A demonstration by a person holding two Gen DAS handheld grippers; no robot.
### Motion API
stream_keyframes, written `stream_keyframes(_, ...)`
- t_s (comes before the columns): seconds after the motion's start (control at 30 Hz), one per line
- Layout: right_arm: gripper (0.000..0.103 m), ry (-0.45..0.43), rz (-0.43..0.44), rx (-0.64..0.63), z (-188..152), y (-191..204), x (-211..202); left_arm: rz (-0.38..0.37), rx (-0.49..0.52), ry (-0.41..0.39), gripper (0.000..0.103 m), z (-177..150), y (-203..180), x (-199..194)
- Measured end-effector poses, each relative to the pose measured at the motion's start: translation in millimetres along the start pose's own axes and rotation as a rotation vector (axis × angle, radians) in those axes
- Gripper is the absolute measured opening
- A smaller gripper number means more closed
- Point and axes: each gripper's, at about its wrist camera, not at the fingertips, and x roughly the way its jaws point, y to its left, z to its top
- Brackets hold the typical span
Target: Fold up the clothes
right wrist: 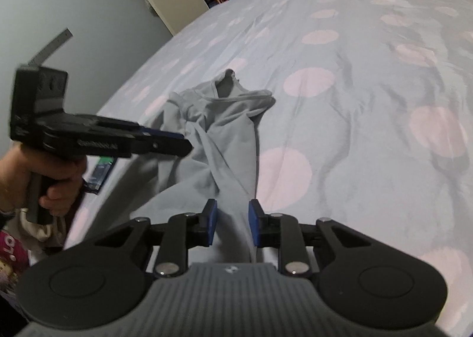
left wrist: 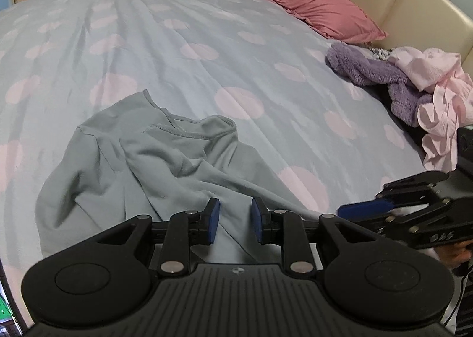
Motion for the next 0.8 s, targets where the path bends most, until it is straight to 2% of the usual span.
stream_keyframes(0.03, 0.006, 0.013, -0.027, -0.029, 0.5, 3.5, 4.7, 0.003, -0.006, -0.008, 0.021, 0.0, 0.7, -1.0)
stream_keyframes(0.07, 0.003, 0.019, -0.063, -0.053, -0.1, 6.3, 6.4, 0.005, -0.013, -0.015, 0.021, 0.0, 1.2, -2.1)
stream_keyframes(0.2, 0.003, -0.021, -0.100, -0.033, 1.7, 7.3, -6.4, 0.003, -0.004, -0.028, 0.021, -1.0, 1.3, -6.7)
stream_keyframes(0.4, 0.002, -0.125, -0.159, 0.027, 10.1, -6.9, -61.2, 0.009, -0.017, -0.063, 0.021, 0.2, 3.8, -10.6)
stream_keyframes(0.57, 0.002, -0.179, -0.254, 0.097, 11.1, -36.7, -109.1, 0.009, -0.028, -0.114, 0.022, 6.2, -2.1, -15.8)
stream_keyframes(0.67, 0.002, -0.211, -0.308, 0.132, 7.9, -59.7, -139.4, -0.009, -0.033, -0.132, 0.028, 8.9, -7.5, -15.5)
stream_keyframes(0.8, 0.002, -0.256, -0.383, 0.194, 0.4, -89.6, -173.8, -0.013, -0.023, -0.120, 0.028, 9.0, -17.6, -5.7)
